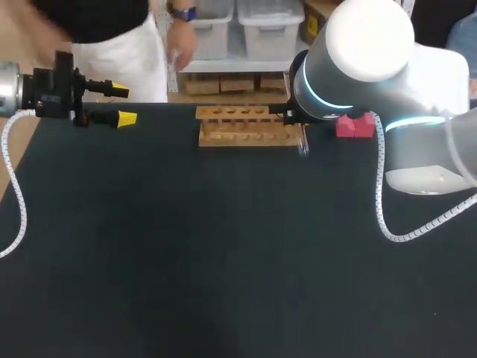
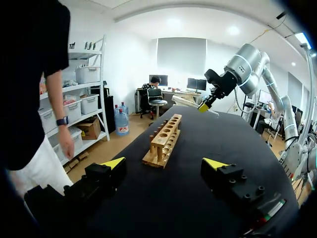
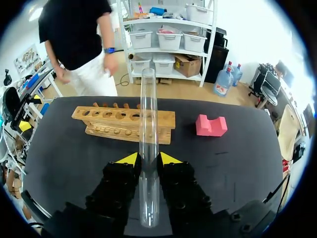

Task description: Grasp the test tube, adjust it, and insert it.

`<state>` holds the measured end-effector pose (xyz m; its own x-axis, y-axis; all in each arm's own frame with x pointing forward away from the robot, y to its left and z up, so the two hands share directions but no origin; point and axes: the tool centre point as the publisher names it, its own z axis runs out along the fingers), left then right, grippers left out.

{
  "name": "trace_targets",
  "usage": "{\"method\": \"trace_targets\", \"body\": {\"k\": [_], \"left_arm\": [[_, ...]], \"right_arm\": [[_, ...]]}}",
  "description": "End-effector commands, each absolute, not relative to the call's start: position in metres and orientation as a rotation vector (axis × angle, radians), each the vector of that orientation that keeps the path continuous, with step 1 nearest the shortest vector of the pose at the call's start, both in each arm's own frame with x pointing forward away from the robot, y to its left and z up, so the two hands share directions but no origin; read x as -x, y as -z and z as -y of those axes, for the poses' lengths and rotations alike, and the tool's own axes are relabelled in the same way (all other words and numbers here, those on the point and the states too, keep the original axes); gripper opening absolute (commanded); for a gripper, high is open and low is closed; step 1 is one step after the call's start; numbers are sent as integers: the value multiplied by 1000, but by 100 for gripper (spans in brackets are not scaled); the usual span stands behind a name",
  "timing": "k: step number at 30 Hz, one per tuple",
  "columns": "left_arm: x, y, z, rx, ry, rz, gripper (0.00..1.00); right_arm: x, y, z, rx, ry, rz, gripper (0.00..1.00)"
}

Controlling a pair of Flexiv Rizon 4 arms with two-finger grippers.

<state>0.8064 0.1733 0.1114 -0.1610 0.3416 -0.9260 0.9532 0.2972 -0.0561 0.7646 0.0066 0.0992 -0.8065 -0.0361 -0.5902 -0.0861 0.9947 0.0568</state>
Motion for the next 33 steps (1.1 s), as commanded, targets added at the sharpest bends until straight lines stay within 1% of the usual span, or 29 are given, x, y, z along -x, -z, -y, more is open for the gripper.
{"method": "trace_targets", "body": {"k": [1,19,33], "left_arm": [[-806,-110,-174,-1189,870,-1677,100],[-806,-110,-174,-1189,870,-1677,100],[-806,-110,-174,-1189,870,-1677,100]], "right_arm": [[-763,-99,-5,83,-108,-2501,0],[-763,-99,-5,83,-108,-2501,0],[-798,-72,-23,59,-29,-2517,0]]}}
